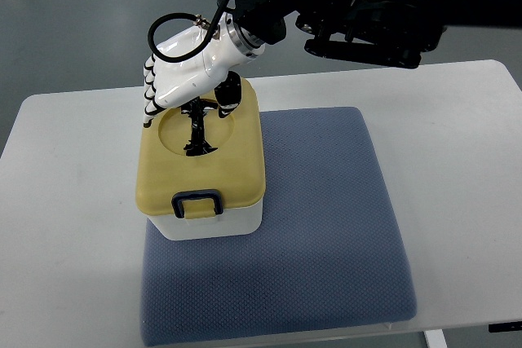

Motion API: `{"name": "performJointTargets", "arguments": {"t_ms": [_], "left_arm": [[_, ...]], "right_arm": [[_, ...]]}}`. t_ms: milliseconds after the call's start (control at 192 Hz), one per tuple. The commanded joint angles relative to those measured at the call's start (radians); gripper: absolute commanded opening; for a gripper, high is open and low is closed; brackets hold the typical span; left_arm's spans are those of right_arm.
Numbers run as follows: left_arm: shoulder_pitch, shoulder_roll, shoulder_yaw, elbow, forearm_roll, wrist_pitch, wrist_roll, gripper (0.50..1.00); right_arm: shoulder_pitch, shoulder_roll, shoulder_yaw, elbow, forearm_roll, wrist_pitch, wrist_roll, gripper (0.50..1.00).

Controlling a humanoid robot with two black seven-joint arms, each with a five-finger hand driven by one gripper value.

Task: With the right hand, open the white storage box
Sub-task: 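Lower the right hand onto the black lid handle and grasp it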

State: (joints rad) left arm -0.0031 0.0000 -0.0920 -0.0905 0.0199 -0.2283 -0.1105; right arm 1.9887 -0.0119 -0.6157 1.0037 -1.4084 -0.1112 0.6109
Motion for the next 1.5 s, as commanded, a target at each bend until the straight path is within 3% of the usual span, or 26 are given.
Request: {"name": "performJointTargets", "arguments": {"t_ms": [0,323,671,963,1160,1311,1348,1493], "left_arm": [[0.0,0.0,0.0,0.0,0.0,0.0,0.0,1.0],[0.0,0.0,0.0,0.0,0.0,0.0,0.0,1.0],[0.0,0.0,0.0,0.0,0.0,0.0,0.0,1.0],[0.0,0.0,0.0,0.0,0.0,0.0,0.0,1.0],[0.0,0.0,0.0,0.0,0.0,0.0,0.0,1.0],[0.0,0.0,0.0,0.0,0.0,0.001,0.0,1.0],[0.0,0.0,0.0,0.0,0.0,0.0,0.0,1.0],[0.0,0.0,0.0,0.0,0.0,0.001,0.0,1.0]], "right_arm": [[-0.002,0.001,-0.006,0.01,-0.041,-0.028,0.0,0.832],[-0.005,0.007,-0.032,0.018,-0.09,-0.061,0.0,0.793],[0.002,0.007,-0.036,0.018,-0.09,-0.053,0.0,0.656],[0.004,0.012,-0.035,0.013,-0.084,-0.051,0.0,0.646],[0.002,0.012,-0.036,0.007,-0.078,-0.031,0.0,0.613],[0.001,0.012,-0.036,0.003,-0.075,-0.01,0.0,0.537],[0.001,0.012,-0.036,0.003,-0.075,-0.01,0.0,0.5],[-0.002,0.012,-0.036,-0.002,-0.075,-0.012,0.0,0.5]]}}
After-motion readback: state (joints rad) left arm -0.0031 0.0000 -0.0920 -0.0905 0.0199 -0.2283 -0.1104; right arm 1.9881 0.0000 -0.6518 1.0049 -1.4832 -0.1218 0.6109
